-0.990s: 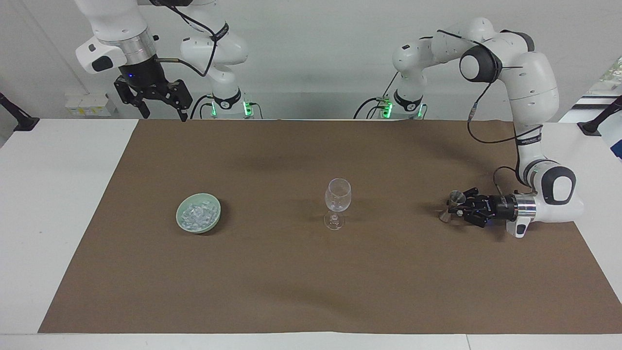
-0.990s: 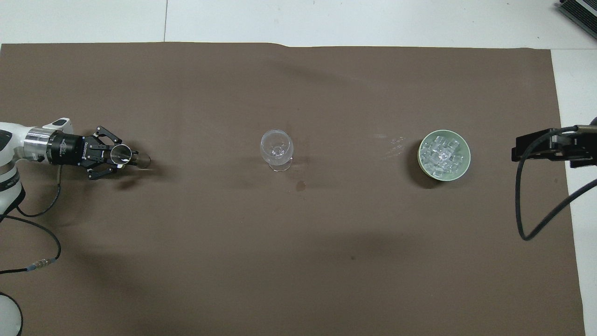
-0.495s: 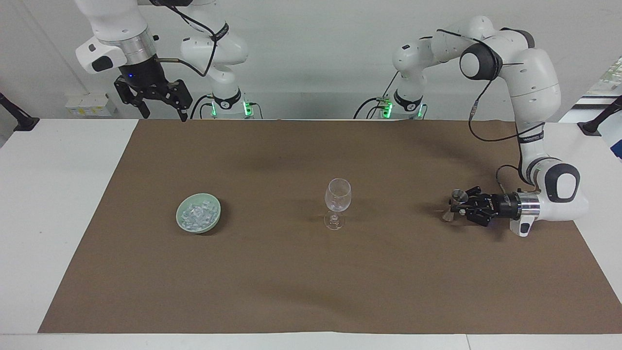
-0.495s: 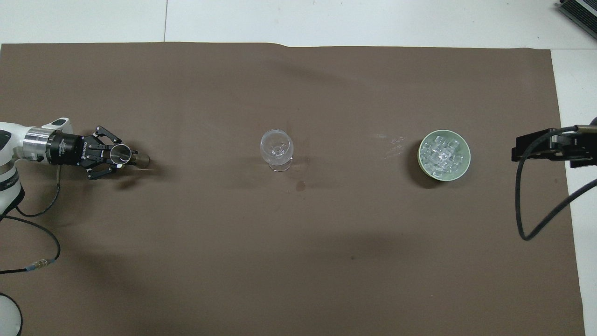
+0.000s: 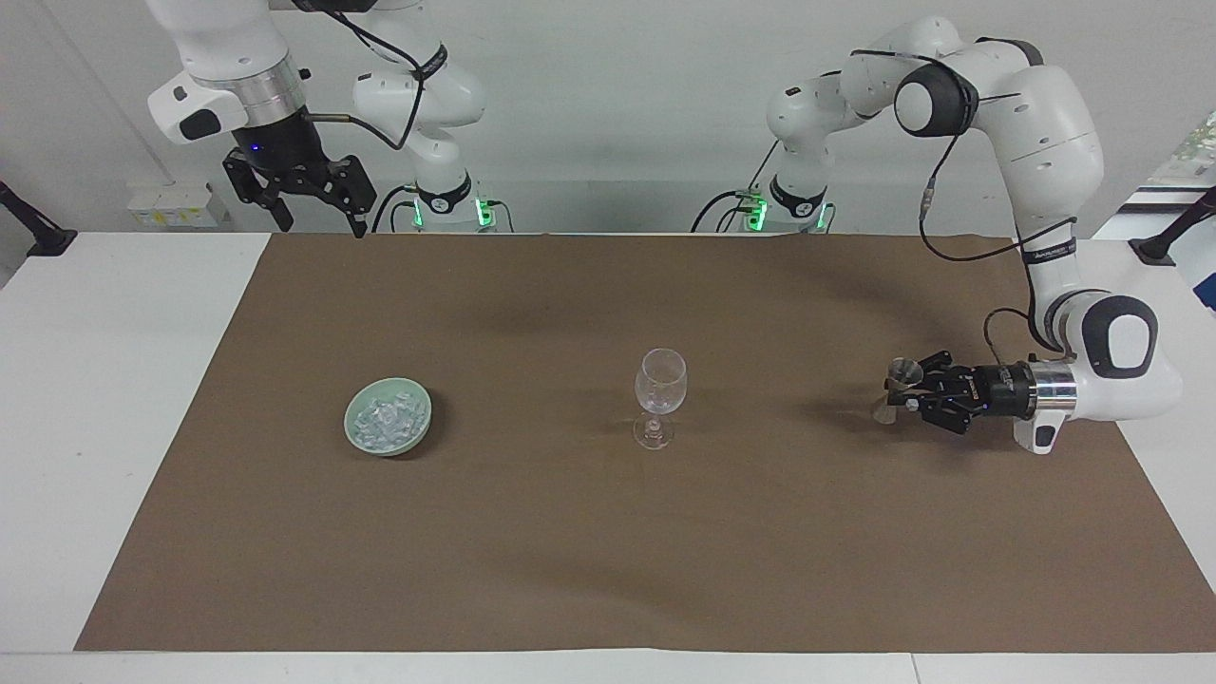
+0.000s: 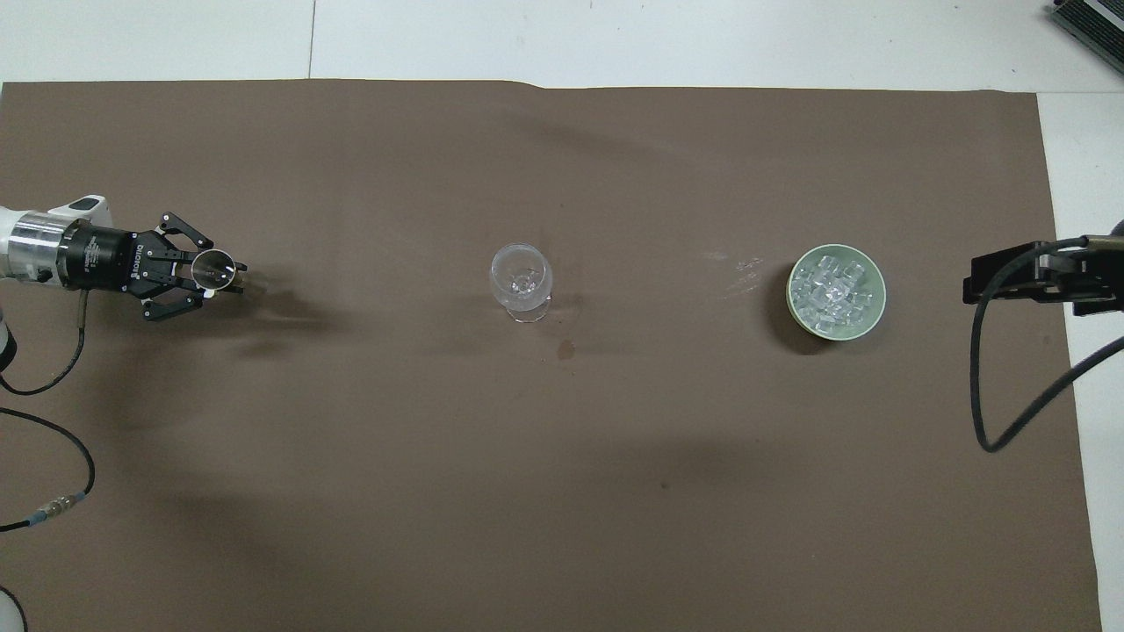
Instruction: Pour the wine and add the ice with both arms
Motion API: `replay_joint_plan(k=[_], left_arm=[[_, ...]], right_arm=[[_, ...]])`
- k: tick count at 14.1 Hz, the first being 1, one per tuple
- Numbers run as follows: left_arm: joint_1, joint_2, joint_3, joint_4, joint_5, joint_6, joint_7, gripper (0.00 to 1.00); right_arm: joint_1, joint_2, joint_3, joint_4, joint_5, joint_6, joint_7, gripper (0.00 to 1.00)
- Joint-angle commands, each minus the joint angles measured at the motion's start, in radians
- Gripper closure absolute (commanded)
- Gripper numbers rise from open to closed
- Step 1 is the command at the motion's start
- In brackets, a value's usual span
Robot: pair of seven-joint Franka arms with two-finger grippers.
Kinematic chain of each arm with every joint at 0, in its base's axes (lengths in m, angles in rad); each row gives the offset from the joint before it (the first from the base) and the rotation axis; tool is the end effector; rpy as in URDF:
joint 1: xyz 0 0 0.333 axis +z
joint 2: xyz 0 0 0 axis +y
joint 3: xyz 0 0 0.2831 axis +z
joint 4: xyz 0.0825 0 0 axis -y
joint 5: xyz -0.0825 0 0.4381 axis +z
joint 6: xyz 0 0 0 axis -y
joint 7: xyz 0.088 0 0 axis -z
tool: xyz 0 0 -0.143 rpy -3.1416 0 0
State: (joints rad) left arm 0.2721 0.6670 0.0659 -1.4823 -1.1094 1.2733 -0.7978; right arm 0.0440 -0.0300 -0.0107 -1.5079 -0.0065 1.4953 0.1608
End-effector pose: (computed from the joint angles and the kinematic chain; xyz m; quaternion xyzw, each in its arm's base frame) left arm 0.6593 0.0715 0.2451 0.6179 0.4836 -0.4673 0.4074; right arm 0.5927 0.0187 0.5998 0.9979 -0.0640 0.0090 0.0022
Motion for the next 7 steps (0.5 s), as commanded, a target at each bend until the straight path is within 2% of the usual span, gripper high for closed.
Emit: replay_joint_plan(k=[1,7], left_arm=[[-0.014,-0.038,0.011,-0.009,0.003,-0.003,-0.05,1.0],[-0.056,-0.125,0.014,-0.084,-0.059,0.009,-0.127,1.0]], right_arm=[[-0.01,-0.004,0.002,-0.001,0.002,-0.003,-0.024,0.0],[-0.01,-0.004,0.002,-0.001,0.002,-0.003,-0.026,0.0]])
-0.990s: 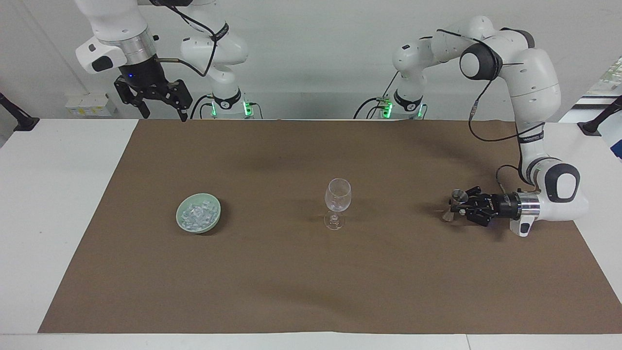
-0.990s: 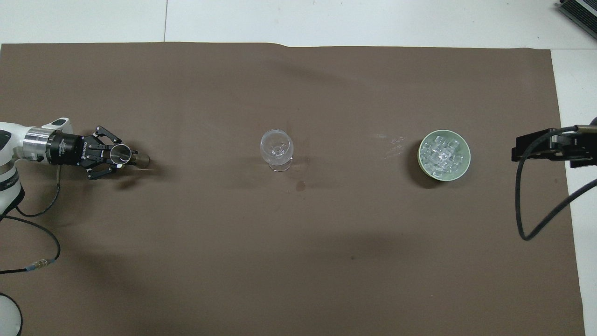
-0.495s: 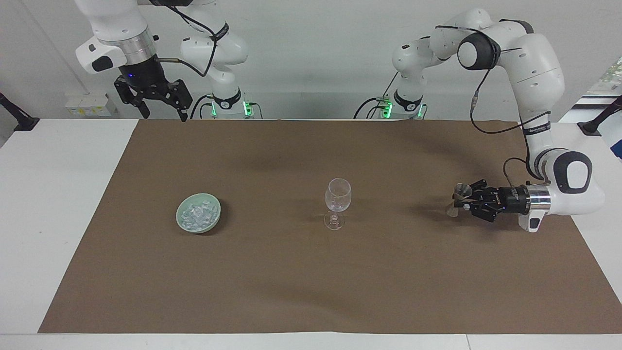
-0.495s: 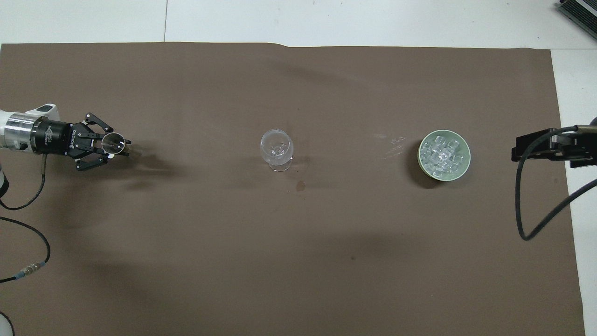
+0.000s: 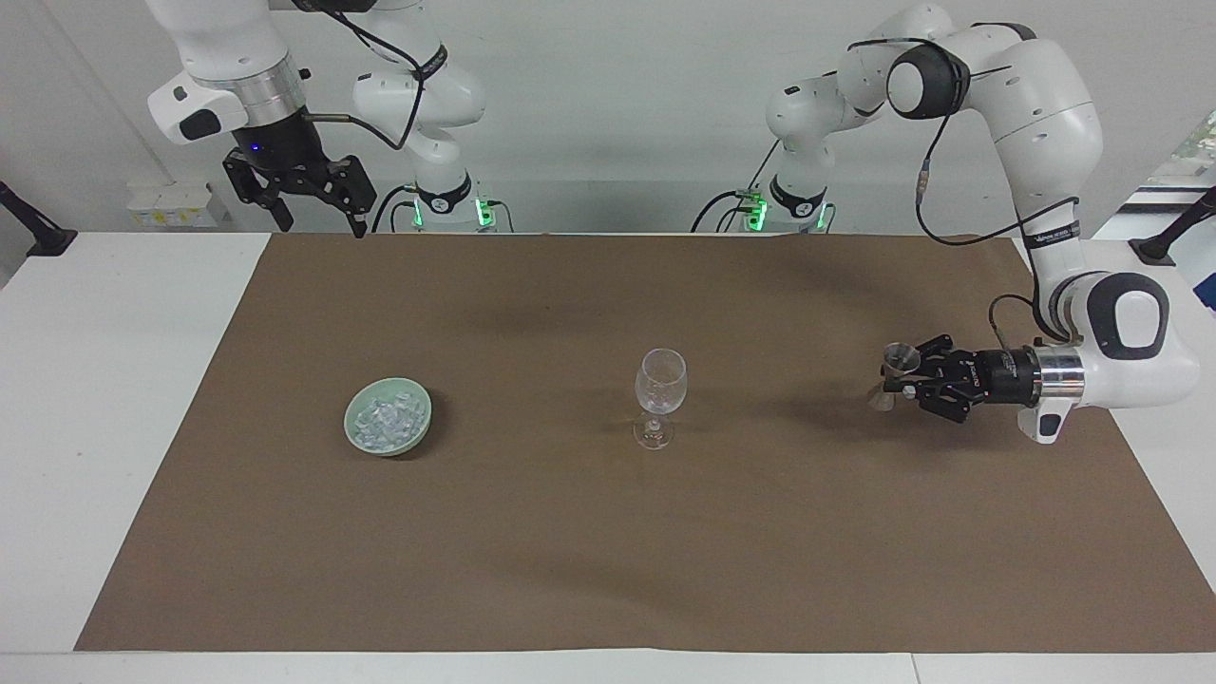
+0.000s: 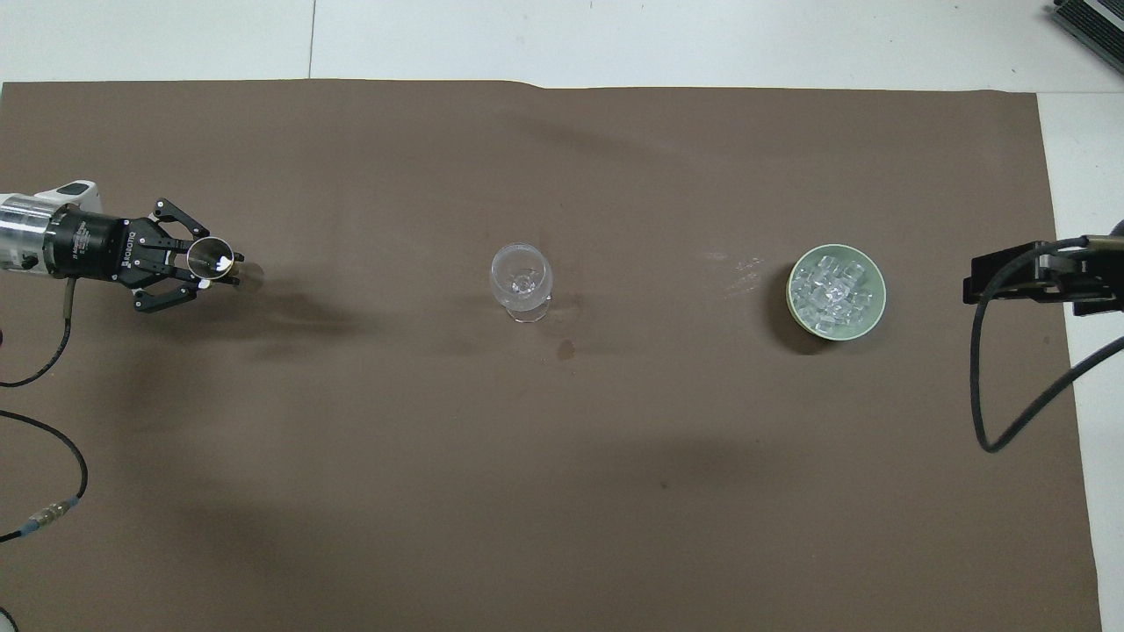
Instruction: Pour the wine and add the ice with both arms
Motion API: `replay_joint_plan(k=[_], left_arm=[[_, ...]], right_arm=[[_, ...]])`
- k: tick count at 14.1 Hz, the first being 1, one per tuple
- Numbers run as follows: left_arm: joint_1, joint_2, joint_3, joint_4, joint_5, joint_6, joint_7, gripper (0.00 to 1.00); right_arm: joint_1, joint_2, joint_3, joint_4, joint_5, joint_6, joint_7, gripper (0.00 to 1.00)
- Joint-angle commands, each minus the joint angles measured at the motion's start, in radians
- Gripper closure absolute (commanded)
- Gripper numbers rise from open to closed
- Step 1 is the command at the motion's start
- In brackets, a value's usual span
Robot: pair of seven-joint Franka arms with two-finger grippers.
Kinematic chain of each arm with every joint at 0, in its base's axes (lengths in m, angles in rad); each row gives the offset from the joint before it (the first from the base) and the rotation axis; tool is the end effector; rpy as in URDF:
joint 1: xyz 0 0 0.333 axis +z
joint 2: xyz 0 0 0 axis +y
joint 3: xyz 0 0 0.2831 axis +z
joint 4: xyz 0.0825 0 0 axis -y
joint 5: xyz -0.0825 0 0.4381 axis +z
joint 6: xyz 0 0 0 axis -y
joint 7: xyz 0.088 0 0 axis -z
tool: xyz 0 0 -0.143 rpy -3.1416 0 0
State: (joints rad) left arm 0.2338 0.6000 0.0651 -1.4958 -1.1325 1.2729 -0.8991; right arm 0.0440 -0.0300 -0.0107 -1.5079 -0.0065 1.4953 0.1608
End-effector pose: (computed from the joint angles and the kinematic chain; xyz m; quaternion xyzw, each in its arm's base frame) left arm 0.6649 0.0449 0.2863 0.6121 0.4933 -0.4765 0.3935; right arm 0.5927 0.0187 0.5998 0.9979 -0.0640 0.0090 0.0022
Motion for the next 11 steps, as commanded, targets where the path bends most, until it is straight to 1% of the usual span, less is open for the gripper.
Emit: replay_joint_plan(k=[1,6,9,11], left_arm=[[-0.034,-0.078,0.016,-0.099,-0.053,0.013,-0.026,1.0],[-0.109,-0.163,0.016,-0.205,-0.119,0.114,-0.026,1.0],[-0.163,-0.209,0.042,-0.26,-0.168,0.161,-0.037,1.0],[-0.2,-0.232,0.042,-0.279,-0.174,0.195,-0.06,1.0]], right_arm=[[-0.01,-0.004,0.002,-0.001,0.003,-0.003,-0.026,0.0],[-0.01,-0.004,0.002,-0.001,0.002,-0.003,-0.024,0.0],[-0.01,-0.004,0.002,-0.001,0.002,-0.003,-0.024,0.0],[-0.01,-0.004,0.002,-0.001,0.002,-0.003,-0.024,0.0]])
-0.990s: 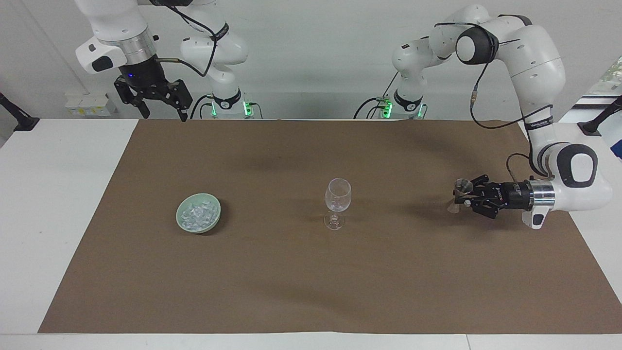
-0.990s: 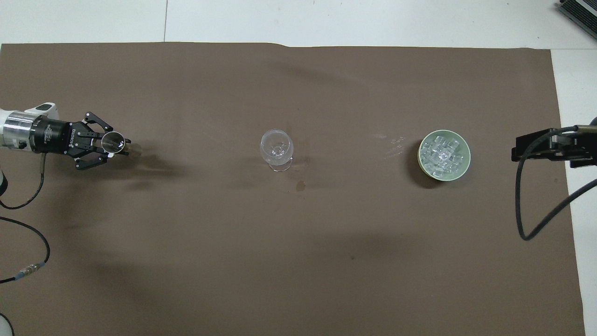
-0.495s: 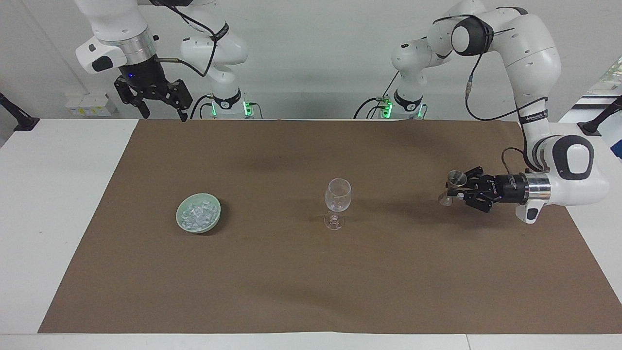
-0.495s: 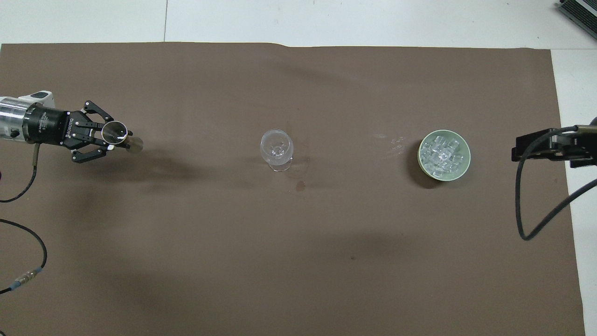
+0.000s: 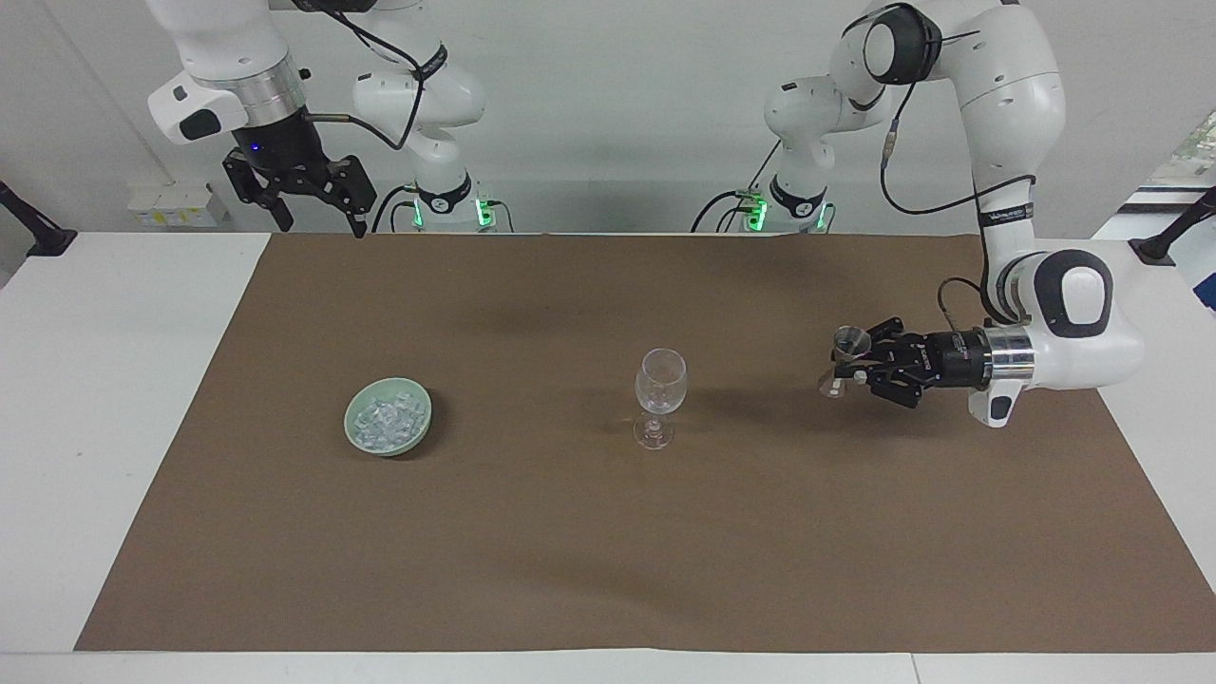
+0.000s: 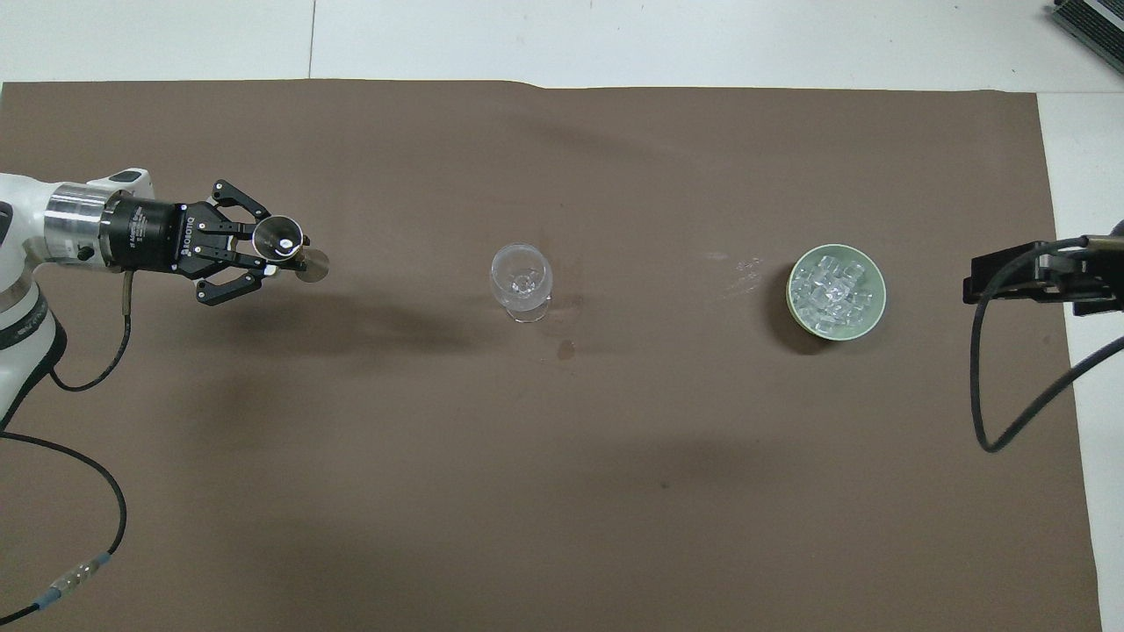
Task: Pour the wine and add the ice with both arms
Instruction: 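Carry the metal cup with the left gripper over the clear glass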
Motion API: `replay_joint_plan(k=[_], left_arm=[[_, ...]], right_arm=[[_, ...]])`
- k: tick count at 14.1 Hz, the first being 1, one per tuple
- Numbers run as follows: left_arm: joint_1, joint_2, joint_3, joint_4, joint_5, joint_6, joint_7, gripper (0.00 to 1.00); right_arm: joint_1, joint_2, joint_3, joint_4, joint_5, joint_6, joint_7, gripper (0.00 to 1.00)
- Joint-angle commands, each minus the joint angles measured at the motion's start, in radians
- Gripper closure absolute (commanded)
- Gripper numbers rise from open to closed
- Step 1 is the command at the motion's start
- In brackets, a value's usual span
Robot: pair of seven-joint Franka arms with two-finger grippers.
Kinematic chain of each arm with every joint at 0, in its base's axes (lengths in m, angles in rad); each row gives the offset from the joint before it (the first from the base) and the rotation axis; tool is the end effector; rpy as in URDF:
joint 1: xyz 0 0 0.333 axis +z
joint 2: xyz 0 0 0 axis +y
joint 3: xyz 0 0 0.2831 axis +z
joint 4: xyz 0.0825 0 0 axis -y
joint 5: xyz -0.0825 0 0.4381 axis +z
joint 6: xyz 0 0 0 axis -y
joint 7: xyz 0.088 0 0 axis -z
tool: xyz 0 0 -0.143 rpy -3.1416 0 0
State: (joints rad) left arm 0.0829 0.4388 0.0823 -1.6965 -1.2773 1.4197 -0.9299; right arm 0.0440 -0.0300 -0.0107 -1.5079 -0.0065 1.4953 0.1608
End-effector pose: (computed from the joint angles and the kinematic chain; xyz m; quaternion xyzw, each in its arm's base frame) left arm 0.6558 -0.0451 0.3124 0.5868 0.5029 -0.4728 0.4233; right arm 0.5927 0.0187 0.5998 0.9979 -0.0640 0.0090 0.0022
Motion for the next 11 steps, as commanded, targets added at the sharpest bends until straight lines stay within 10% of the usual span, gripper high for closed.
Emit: replay_joint_plan(k=[1,11], left_arm=[[-0.061,-0.077,0.027,-0.08,-0.037,0.06,-0.038,1.0],[-0.232,-0.184,0.043,-0.135,-0.088,0.275,-0.185,1.0]], right_arm=[[-0.01,-0.004,0.002,-0.001,0.002,-0.003,-0.026,0.0],[-0.01,-0.004,0.002,-0.001,0.002,-0.003,-0.024,0.0]])
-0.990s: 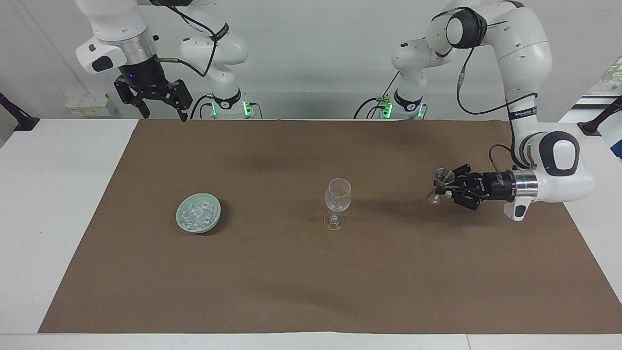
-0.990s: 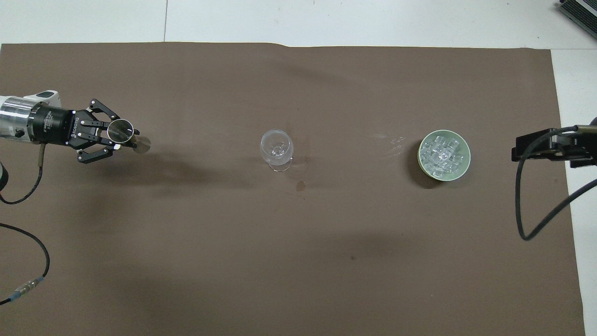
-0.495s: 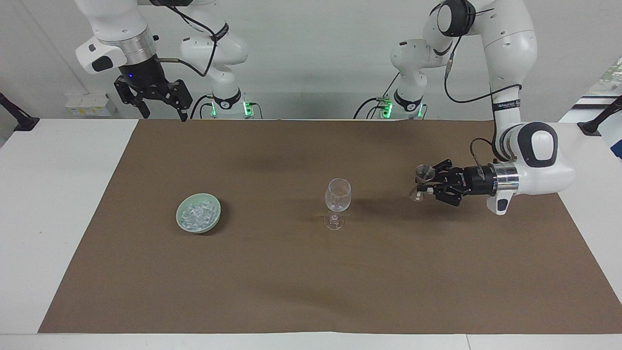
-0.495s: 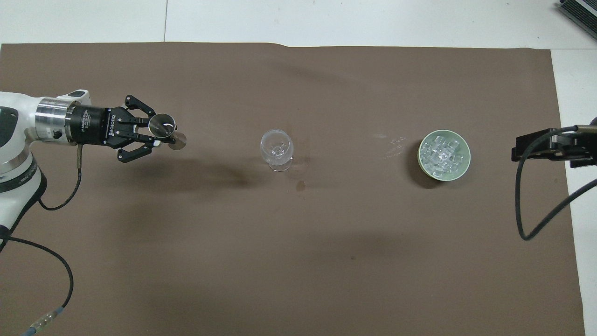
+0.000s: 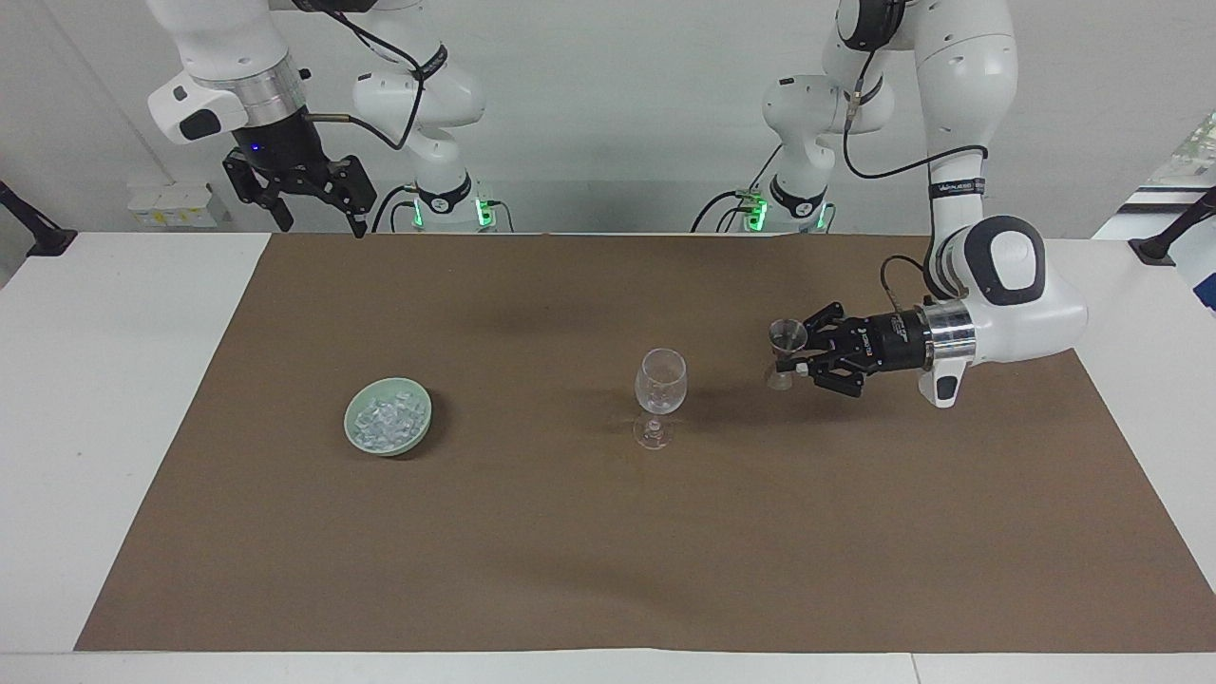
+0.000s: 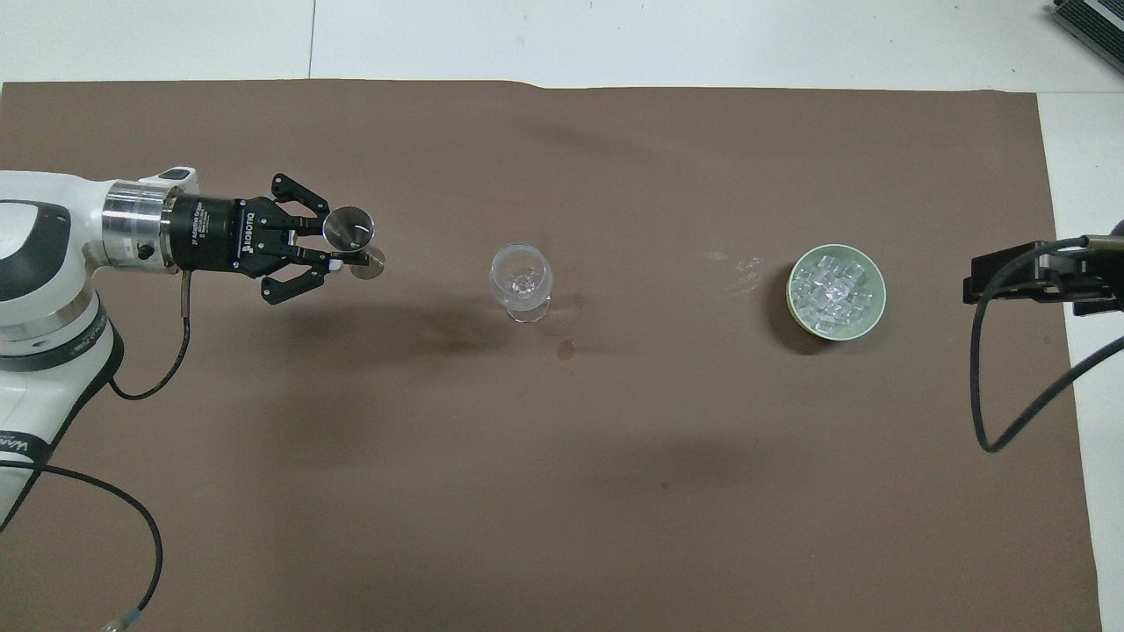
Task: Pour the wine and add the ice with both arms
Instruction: 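Carry the metal cup with the left gripper over the clear glass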
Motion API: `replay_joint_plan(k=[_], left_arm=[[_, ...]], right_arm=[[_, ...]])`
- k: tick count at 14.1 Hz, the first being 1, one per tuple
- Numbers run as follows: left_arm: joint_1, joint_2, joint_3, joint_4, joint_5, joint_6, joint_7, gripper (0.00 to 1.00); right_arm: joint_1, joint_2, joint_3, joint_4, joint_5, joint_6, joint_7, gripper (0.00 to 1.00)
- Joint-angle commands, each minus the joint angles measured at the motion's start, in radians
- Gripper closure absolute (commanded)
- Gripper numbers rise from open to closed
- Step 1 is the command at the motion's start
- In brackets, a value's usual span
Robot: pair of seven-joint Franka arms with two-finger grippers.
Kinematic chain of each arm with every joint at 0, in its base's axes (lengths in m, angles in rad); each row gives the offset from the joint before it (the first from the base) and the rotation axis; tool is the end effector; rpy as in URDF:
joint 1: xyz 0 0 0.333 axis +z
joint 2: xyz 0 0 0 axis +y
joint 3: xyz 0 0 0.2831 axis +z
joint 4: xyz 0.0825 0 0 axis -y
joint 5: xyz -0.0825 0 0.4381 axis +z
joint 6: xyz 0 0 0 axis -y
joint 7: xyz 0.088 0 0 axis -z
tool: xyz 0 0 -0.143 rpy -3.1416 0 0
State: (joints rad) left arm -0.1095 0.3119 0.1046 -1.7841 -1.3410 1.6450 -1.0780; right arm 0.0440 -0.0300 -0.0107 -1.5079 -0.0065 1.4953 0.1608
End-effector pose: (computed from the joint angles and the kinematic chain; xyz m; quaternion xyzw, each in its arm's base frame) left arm 0.6540 -0.1396 0.3495 0.5710 0.5535 -0.4478 0.4088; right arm 0.5927 0.0187 0.5998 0.9979 -0.0640 0.0090 0.0022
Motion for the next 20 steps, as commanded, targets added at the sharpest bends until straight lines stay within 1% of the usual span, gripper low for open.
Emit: replay_joint_plan(k=[1,4,11,14,16,20], left_arm=[[-0.045,-0.063,0.023,-0.047,-0.023,0.052,-0.043,1.0],[-0.084,-0.099,0.027,-0.043,-0.014,0.108,-0.115,1.0],[-0.144,-0.117,0.029,-0.026,0.022,0.18,-0.184,1.0],[-0.173,-0.126,0.027,-0.027,0.068,0.231,-0.218,1.0],[-0.188,-0.126,0.027,-0.029,0.097,0.239,-0.218,1.0],[-0.22,-0.129,0.024,-0.037,0.115,0.309,-0.237,1.0]], right_arm=[[-0.01,-0.004,0.002,-0.001,0.002,-0.003,-0.024,0.0],[-0.01,-0.004,0.002,-0.001,0.002,-0.003,-0.024,0.0],[-0.01,-0.004,0.002,-0.001,0.002,-0.003,-0.024,0.0],[-0.01,-0.004,0.002,-0.001,0.002,-0.003,-0.024,0.0],[-0.01,-0.004,0.002,-0.001,0.002,-0.003,-0.024,0.0],[-0.01,-0.002,0.002,-0.001,0.002,-0.003,-0.024,0.0]])
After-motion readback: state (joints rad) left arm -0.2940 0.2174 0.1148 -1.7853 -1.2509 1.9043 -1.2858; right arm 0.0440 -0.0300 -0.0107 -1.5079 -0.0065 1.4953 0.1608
